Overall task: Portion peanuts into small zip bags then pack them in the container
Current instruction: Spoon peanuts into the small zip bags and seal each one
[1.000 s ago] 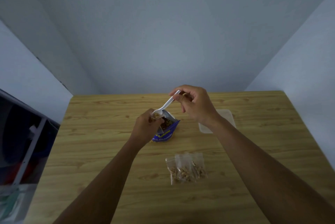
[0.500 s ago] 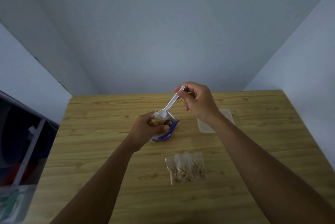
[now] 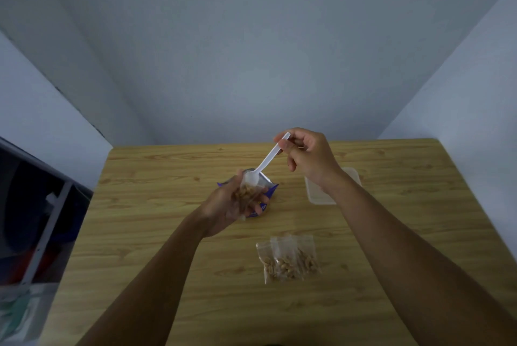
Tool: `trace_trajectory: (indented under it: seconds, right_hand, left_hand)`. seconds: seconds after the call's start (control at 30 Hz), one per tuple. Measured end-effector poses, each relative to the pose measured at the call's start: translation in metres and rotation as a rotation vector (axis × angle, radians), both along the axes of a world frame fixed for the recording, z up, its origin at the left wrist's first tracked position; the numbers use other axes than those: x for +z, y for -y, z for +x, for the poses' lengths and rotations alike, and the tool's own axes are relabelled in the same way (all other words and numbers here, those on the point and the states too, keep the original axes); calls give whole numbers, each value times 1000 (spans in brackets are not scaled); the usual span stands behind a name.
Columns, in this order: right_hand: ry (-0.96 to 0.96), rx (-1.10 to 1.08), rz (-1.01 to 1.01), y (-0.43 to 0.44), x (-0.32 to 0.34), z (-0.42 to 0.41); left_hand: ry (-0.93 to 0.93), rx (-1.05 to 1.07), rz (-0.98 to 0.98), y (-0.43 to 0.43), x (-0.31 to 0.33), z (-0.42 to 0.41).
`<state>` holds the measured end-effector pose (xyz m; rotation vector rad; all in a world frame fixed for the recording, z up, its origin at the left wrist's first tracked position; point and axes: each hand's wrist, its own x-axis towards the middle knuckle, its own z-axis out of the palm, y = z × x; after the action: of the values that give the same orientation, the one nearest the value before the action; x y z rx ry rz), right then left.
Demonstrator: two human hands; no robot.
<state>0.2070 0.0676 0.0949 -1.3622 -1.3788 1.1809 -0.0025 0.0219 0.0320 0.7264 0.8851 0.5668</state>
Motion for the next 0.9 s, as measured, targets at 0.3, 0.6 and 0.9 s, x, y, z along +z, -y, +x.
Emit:
trace_trajectory:
  seconds: [0.3, 0.6, 0.9]
  right_hand:
    - [4, 9, -18, -1, -5, 5]
    - [-79, -104, 61, -7, -6, 7]
    - [-130, -371, -43, -4, -45, 8]
  left_hand:
    - [61, -39, -14, 5, 4, 3]
    - [-46, 31, 183, 5, 1, -3]
    - [-290, 144, 469, 9, -10, -17]
